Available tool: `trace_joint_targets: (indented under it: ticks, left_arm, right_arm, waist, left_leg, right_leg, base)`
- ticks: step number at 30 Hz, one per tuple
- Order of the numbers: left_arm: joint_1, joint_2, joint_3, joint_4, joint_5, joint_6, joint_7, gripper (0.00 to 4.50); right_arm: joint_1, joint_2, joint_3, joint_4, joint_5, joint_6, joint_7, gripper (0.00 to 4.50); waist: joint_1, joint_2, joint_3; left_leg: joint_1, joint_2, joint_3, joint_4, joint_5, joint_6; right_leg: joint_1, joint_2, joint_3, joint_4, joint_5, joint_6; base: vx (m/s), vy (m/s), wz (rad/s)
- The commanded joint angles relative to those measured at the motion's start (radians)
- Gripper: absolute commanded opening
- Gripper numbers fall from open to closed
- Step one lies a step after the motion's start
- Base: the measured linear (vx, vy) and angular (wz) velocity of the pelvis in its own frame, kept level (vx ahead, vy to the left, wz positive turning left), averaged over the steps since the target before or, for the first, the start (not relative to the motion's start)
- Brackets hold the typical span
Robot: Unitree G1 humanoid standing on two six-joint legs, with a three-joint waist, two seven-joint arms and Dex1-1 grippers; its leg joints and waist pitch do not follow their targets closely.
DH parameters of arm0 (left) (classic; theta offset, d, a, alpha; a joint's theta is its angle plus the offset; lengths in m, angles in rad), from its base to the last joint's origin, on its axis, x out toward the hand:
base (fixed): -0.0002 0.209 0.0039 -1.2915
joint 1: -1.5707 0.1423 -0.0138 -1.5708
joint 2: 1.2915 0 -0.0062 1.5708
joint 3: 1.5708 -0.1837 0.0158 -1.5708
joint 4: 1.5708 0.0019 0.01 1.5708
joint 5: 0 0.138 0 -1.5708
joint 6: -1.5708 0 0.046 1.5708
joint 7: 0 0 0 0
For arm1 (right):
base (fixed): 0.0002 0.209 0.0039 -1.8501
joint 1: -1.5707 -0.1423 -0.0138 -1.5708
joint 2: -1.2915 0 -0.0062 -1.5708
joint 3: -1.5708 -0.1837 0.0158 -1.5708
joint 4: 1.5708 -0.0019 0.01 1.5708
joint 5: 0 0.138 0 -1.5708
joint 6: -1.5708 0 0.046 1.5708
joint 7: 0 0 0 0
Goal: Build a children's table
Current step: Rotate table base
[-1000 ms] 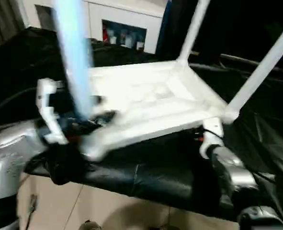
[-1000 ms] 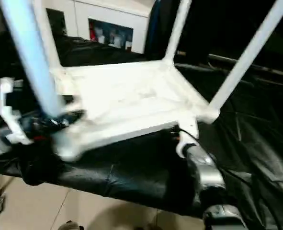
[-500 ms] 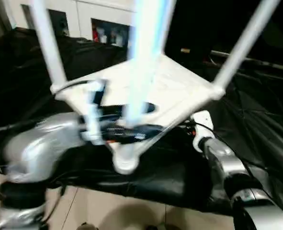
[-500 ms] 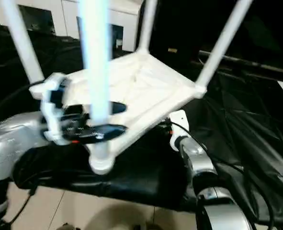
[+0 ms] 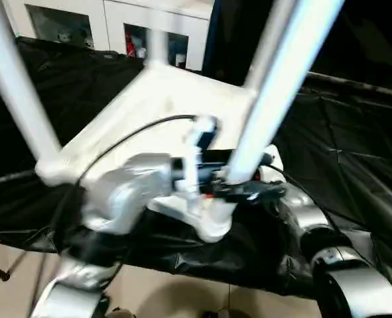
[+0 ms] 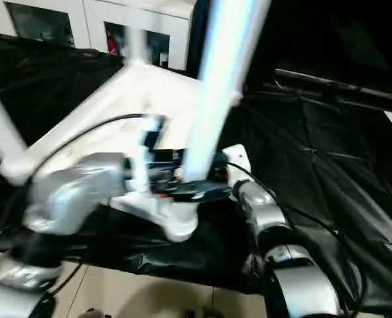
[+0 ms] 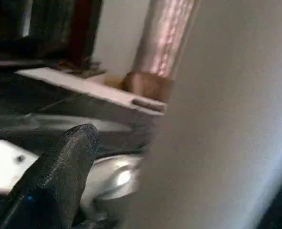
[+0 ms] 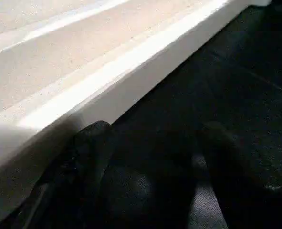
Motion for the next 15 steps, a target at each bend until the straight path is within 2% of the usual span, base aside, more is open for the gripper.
trace_joint_targets:
  ticks: [1,4,8,10,11,13,15]
  left_arm:
    - [-0.029,-0.024,-0.016,0.042,0.039,-0.045,0.035,4.48]
    - [-0.035,-0.029,-0.018,0.062,0.046,-0.069,0.031,4.48]
    - [-0.037,-0.054,-0.031,0.078,0.055,-0.094,0.018,4.48]
    - [-0.044,-0.084,-0.037,0.099,0.063,-0.117,0.025,4.48]
    - [-0.047,-0.089,-0.038,0.106,0.067,-0.123,0.027,4.48]
    - [-0.055,-0.093,-0.037,0.125,0.078,-0.142,0.034,4.48]
    - [-0.067,-0.094,-0.031,0.155,0.098,-0.17,0.051,4.48]
  right_arm:
    - [-0.014,0.016,0.006,-0.018,0.024,-0.029,0.074,3.23]
    - [0.008,0.018,0.021,-0.041,0.028,-0.042,0.136,3.23]
    - [0.031,0.034,0.033,-0.061,0.043,-0.056,0.228,3.23]
    - [0.037,0.052,0.038,-0.073,0.045,-0.064,0.249,3.23]
    - [0.034,0.057,0.038,-0.07,0.044,-0.065,0.245,3.23]
    - [0.023,0.061,0.033,-0.059,0.041,-0.07,0.228,3.23]
    - [0.007,0.06,0.023,-0.043,0.038,-0.078,0.192,3.23]
  waist:
    - [0.005,0.013,-0.07]
    - [0.006,0.013,-0.069]
    - [0.007,0.014,-0.066]
    - [0.007,0.012,-0.066]
    - [0.007,0.016,-0.066]
    - [0.006,0.014,-0.067]
    - [0.005,0.016,-0.066]
  left_leg:
    - [0.002,-0.024,0.024,-0.062,-0.201,0.001]
    - [0.003,-0.022,0.024,-0.062,-0.194,0.009]
    - [0.004,-0.02,0.024,-0.064,-0.222,0.017]
    - [0.003,-0.02,0.023,-0.065,-0.231,0.017]
    - [0.003,-0.02,0.021,-0.066,-0.234,0.014]
    - [0.003,-0.02,0.022,-0.065,-0.234,0.012]
    - [0.005,-0.021,0.021,-0.066,-0.248,0.009]
  right_leg:
    - [0.06,-0.024,0.023,-0.066,-0.124,-0.182]
    - [0.06,-0.024,0.022,-0.063,-0.099,-0.203]
    - [0.059,-0.025,0.022,-0.069,-0.124,-0.215]
    - [0.061,-0.026,0.022,-0.072,-0.147,-0.211]
    - [0.06,-0.027,0.022,-0.072,-0.162,-0.209]
    - [0.06,-0.027,0.022,-0.073,-0.168,-0.208]
    - [0.056,-0.027,0.022,-0.077,-0.188,-0.205]
  base:
    - [0.0,0.0,0.0]
    - [0.0,0.0,0.0]
    - [0.0,0.0,0.0]
    - [0.0,0.0,0.0]
    - [0.0,0.0,0.0]
    - [0.0,0.0,0.0]
    - [0.0,0.0,0.0]
